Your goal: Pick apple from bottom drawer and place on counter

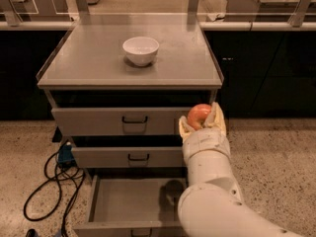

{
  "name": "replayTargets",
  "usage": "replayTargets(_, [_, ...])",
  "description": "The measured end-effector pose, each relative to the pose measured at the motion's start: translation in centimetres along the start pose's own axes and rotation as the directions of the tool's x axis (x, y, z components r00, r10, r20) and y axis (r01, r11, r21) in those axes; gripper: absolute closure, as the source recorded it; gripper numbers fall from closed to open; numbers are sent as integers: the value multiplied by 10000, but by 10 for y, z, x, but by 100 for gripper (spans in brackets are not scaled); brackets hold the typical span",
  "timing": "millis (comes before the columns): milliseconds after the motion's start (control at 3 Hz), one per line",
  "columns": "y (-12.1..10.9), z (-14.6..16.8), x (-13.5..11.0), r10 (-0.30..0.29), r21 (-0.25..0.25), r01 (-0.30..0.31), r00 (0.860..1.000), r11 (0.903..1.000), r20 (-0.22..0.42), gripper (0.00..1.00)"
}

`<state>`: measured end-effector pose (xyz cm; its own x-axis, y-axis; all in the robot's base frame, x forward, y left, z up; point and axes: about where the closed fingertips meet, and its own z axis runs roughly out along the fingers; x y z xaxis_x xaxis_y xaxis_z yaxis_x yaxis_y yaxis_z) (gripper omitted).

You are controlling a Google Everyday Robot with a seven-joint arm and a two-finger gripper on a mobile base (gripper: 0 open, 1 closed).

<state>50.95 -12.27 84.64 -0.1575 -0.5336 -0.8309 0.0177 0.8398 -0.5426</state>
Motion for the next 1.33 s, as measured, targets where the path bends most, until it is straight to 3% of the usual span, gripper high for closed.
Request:
replayTargets(333, [-36,25,6,768,25,-768,9970,9970,38,100])
replayTargets(667, [-85,73,6,1240,-309,-1231,9918,9919,302,100])
replayTargets(1000, [-113,124,-15,1447,-968,-1396,9883,9855,484,100])
replayTargets(1333, [-135,174,-69,1605,-1466,-1459,9826,9784,935,100])
